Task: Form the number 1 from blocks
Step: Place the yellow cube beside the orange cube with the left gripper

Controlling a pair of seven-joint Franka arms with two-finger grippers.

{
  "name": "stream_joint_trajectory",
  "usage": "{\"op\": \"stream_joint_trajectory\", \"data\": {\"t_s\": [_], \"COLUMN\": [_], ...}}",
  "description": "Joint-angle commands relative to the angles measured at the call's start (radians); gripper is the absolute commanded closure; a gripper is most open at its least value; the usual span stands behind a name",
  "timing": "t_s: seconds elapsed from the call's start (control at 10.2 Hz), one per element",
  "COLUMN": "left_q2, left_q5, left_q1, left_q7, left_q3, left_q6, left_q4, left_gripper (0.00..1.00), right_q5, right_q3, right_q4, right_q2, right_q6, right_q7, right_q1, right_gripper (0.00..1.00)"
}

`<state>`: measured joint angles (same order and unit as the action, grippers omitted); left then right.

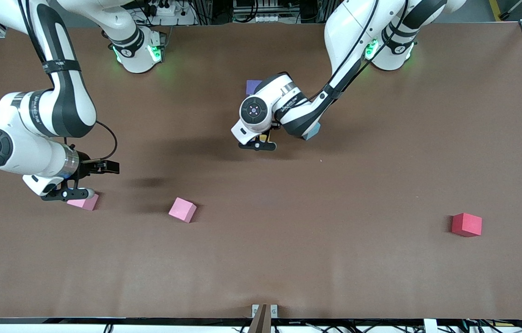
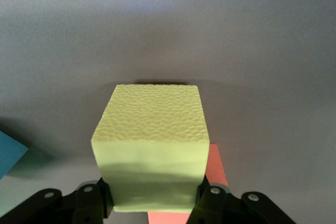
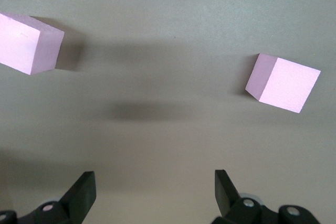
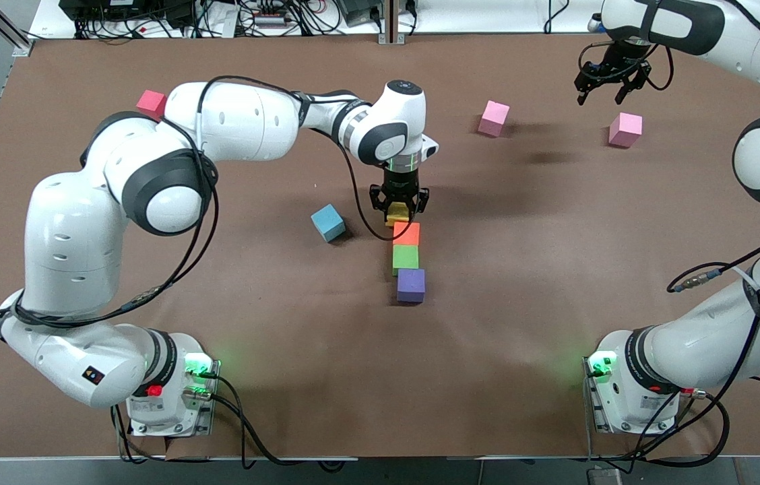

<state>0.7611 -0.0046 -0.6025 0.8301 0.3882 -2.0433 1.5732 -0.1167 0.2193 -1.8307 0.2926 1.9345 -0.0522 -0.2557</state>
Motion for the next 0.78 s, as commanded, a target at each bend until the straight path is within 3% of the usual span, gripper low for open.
{"op": "stream_joint_trajectory", "data": {"t_s": [0.0,0.39,0.49,0.59,0.68], "left_q2": [-0.025,-0.031,-0.031,-0.031,-0.032], "left_q5": [-0.031,-0.098,-0.1,-0.1,-0.1], "left_q1": [0.001,0.013,0.013,0.012,0.012], "left_q7": [0.02,0.021,0.021,0.023,0.023], "left_q3": [0.001,0.001,0.001,0.0,0.0], "left_q6": [0.029,0.028,0.028,0.028,0.028], "left_q4": [0.014,0.002,0.002,0.002,0.002], "left_gripper": [0.49,0.49,0.45,0.11,0.0], "right_q5": [-0.003,-0.001,-0.001,-0.001,-0.001], "right_q3": [0.0,0.0,0.0,0.0,0.0], "right_q4": [-0.009,-0.009,-0.01,-0.01,-0.01], "right_q2": [-0.006,-0.006,-0.006,-0.006,-0.006], "right_q6": [-0.002,0.0,0.0,0.0,0.0], "right_q7": [-0.005,-0.006,-0.005,-0.005,-0.005], "right_q1": [-0.002,-0.005,-0.007,-0.007,-0.008], "right_gripper": [0.0,0.0,0.0,0.0,0.0]}}
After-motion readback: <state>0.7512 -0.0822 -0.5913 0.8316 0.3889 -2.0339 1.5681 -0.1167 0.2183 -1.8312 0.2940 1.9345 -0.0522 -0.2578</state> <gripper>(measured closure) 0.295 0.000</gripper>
